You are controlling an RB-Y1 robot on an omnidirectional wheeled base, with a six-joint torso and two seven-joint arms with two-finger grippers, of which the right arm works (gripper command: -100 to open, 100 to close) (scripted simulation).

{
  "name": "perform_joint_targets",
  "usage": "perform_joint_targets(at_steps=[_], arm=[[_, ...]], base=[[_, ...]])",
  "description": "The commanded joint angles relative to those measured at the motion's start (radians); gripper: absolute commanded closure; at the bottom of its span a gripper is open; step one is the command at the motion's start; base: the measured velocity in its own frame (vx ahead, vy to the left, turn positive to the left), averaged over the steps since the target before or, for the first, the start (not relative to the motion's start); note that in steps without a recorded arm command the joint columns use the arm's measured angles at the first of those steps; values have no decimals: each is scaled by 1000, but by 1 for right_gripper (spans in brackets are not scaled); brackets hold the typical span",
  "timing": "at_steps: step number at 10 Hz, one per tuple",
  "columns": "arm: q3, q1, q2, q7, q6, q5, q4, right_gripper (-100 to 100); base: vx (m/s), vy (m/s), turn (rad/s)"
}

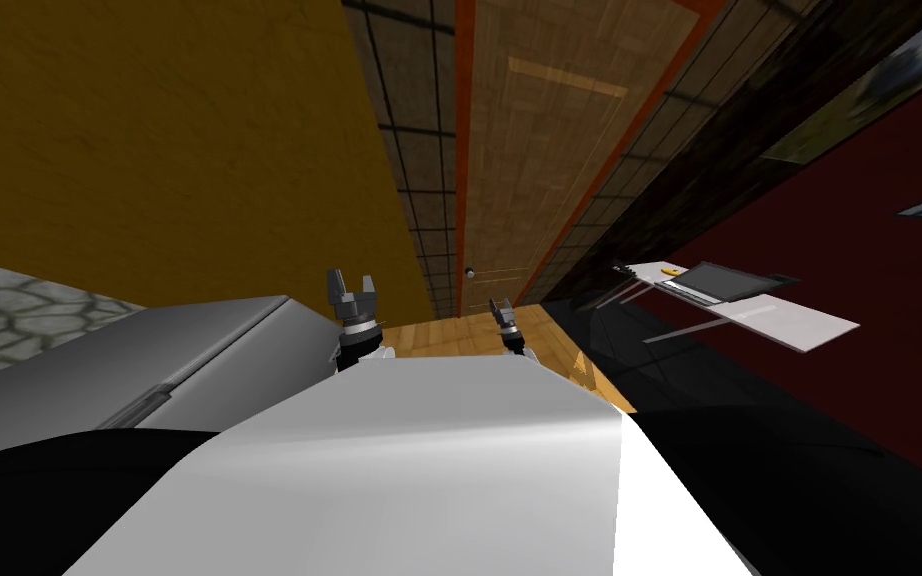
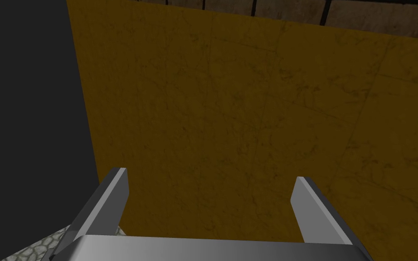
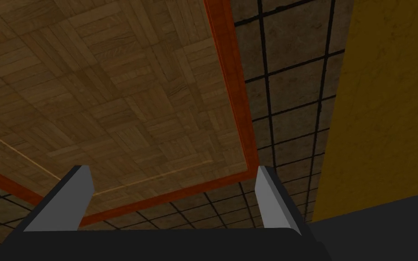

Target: Pull the door open

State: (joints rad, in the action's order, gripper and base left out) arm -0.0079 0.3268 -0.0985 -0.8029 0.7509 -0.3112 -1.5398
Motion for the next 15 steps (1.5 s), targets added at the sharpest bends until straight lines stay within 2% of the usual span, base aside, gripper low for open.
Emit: perform_joint_targets(at_steps=[1,6,9,13,15], arm=[[-1,1,1,-30,4,-11,29,-100],[-8,-15,5,-103,20,-38,126,-100],[-15,-30,10,-171,34,-63,216,-100],[-20,-40,15,-221,45,-81,282,-100],[-25,-50,21,-266,55,-97,342,-100]], base=[[121,65,-2],[96,49,-5],[143,51,-10],[116,28,-10],[145,16,-21]])
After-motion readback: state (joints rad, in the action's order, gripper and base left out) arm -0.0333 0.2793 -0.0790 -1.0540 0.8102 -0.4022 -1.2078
